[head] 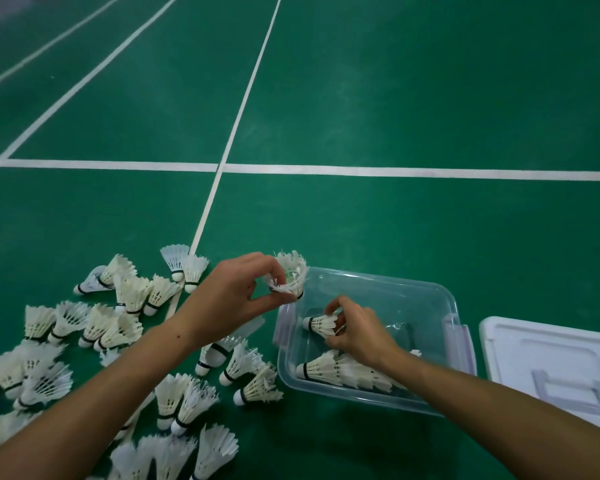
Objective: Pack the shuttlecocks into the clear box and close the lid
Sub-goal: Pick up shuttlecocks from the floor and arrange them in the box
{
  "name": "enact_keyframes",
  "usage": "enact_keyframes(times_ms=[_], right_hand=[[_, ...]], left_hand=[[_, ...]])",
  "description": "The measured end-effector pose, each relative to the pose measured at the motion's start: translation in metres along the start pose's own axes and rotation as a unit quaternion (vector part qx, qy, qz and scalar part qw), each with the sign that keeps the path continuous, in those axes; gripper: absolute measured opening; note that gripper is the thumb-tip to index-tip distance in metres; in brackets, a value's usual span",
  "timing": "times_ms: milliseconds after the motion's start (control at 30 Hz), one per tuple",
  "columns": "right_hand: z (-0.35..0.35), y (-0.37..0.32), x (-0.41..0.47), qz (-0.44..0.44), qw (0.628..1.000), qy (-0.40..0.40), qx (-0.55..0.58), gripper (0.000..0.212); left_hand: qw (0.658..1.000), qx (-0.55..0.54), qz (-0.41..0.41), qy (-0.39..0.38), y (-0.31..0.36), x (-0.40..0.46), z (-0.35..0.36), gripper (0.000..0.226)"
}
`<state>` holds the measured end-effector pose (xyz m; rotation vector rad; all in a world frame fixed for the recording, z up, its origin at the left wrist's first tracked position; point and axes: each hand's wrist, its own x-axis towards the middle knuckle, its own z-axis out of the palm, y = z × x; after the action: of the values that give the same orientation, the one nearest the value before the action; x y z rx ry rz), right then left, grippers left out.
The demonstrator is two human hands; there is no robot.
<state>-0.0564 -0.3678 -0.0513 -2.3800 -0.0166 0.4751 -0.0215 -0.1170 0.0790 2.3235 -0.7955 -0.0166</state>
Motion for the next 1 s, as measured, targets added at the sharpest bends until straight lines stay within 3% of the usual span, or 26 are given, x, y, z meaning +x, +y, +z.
enact_keyframes(times_ms=[133, 233, 367, 533, 633, 833, 1000], right_hand=[[-0.024, -0.01, -0.013, 0.012, 1.0, -0.018, 0.022, 0.062], [-0.059, -0.026, -0.041, -0.01, 0.998, 0.05, 0.044, 0.049], [-0.098, -0.058, -0.078, -0.157, 0.972, 0.147, 0.093, 0.046], [-0.094, -0.068, -0.076, -0.251, 0.954, 0.163, -0.028, 0.028], [-0.09, -0.06, -0.069, -0.244, 0.95, 0.188, -0.042, 0.014], [-0.091, -0.045, -0.063, -0.187, 0.966, 0.18, -0.007, 0.011], [-0.098, -0.018, -0.072, -0.097, 0.972, 0.2, 0.077, 0.013]], left_hand=[[0.998, 0.037, 0.014, -0.042, 0.005, 0.004, 0.001, 0.025], [0.996, 0.059, 0.017, -0.072, 0.008, 0.009, 0.001, 0.023], [0.988, 0.098, 0.028, -0.118, 0.015, 0.02, 0.004, 0.023], [0.98, 0.109, 0.058, -0.155, 0.03, 0.039, 0.013, 0.019], [0.98, 0.103, 0.067, -0.155, 0.032, 0.048, 0.018, 0.021], [0.985, 0.073, 0.056, -0.148, 0.032, 0.052, 0.029, 0.024], [0.995, 0.015, 0.043, -0.087, 0.035, 0.045, 0.026, 0.055]])
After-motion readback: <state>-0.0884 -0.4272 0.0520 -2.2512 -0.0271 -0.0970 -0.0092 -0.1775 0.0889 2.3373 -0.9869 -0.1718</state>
